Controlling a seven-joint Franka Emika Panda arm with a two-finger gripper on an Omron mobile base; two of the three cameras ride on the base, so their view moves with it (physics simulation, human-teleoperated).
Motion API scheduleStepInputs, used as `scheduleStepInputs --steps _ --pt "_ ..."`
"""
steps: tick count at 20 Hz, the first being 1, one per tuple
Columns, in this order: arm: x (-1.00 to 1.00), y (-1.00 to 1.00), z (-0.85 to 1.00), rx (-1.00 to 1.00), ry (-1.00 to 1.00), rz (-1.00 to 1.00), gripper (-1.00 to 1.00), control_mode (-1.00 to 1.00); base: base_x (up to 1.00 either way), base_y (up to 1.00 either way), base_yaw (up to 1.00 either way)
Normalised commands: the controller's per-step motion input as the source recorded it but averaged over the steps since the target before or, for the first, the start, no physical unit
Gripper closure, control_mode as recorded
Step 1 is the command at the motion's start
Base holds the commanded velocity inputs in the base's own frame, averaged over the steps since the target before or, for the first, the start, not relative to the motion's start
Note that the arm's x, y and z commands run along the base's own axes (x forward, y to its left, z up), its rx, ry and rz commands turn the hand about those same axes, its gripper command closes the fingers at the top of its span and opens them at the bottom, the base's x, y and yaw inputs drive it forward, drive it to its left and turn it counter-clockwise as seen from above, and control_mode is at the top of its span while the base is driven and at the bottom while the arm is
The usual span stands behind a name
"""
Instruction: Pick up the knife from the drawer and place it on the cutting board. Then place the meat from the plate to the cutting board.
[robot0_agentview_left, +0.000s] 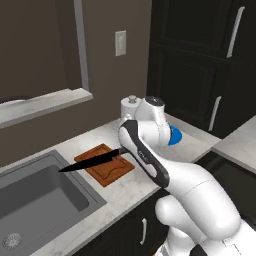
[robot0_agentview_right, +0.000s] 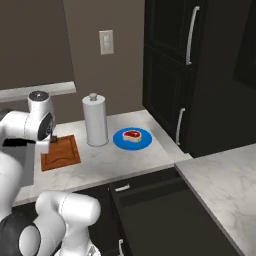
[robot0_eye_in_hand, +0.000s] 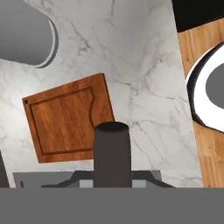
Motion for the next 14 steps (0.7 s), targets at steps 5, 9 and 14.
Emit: scheduleStepInputs --steps 5,9,14 --pt "0.0 0.01 -0.29 0.01 0.0 -0.41 1.0 -1.0 0.0 0.0 0.0" --pt "0.0 0.0 -0.2 0.0 0.01 -0.45 1.0 -1.0 0.0 0.0 0.0" --pt "0.0 0.0 -0.12 0.05 0.03 -0.41 1.0 -1.0 0.0 0.0 0.0"
